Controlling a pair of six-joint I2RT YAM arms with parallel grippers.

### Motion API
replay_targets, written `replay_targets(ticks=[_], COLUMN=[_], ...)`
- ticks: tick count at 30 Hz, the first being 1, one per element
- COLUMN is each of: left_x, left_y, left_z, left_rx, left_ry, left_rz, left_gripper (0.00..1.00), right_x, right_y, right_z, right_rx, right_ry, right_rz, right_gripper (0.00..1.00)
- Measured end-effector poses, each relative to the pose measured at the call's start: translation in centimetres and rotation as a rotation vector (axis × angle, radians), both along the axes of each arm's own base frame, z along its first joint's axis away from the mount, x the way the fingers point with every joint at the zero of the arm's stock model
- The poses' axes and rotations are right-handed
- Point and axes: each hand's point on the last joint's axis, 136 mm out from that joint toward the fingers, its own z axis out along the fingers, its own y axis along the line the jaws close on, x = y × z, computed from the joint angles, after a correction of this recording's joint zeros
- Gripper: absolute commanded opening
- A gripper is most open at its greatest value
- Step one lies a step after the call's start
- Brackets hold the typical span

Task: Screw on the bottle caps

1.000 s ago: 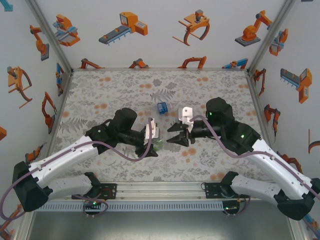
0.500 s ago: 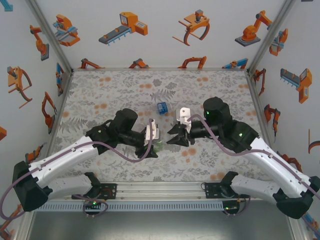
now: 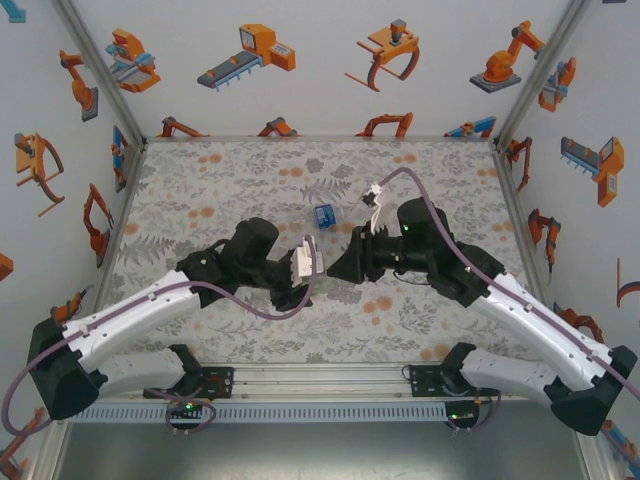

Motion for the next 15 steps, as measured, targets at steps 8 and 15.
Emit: replay_targets(ticks=[8,15], left_x=[0.9,1.0], left_y=[-0.3,-0.8], left_z=[-1.2,-1.0], left_rx=[0.023,0.007], left_ry=[-0.013,-0.016], left_rz=[0.028,0.019], left_gripper=[0.00,0.00], right_x=[1.4,1.4], right_y=[-1.5,-1.8], right_z=[-2.6,-2.5], right_rx=[0.047,0.044], right_ry=[0.349,0.356], right_rz=[-0.299,-0.320], right_gripper=[0.09,0.49])
